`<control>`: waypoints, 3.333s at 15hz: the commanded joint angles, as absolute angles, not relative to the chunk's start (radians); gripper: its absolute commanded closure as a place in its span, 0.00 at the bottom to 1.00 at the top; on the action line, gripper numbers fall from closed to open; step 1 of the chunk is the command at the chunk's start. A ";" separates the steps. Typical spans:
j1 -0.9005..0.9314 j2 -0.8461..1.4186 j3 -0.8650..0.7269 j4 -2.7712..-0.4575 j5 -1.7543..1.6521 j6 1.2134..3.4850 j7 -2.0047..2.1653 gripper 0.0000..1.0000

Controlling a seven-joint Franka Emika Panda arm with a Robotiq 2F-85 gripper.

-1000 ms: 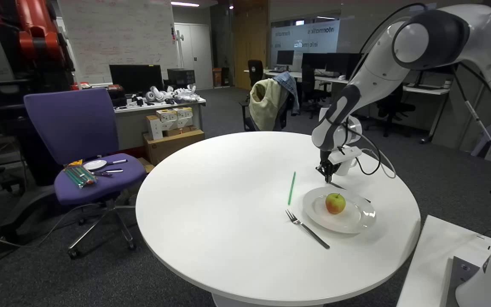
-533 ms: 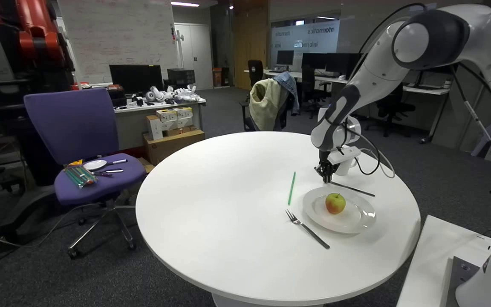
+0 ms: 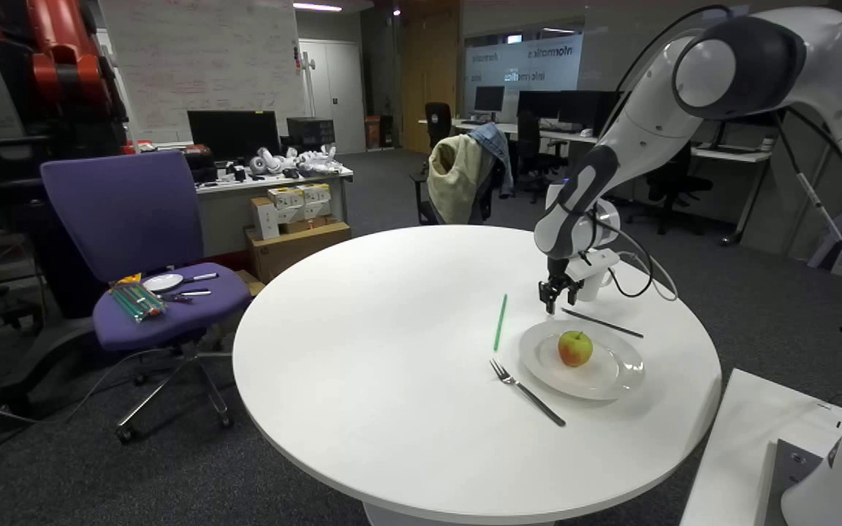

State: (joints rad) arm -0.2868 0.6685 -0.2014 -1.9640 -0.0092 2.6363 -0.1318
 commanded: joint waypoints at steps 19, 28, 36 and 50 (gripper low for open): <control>-0.467 0.538 -0.056 -2.066 -0.048 2.673 -0.516 0.00; -0.433 0.415 -0.117 -2.204 -0.096 2.687 -0.506 0.00; -0.461 0.332 -0.183 -2.305 -0.126 2.669 -0.585 0.00; -0.484 0.554 -0.118 -2.147 -0.067 2.635 -0.661 0.00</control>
State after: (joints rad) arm -0.4601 0.5116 -0.1438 -2.2022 -0.0845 2.6494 -0.6275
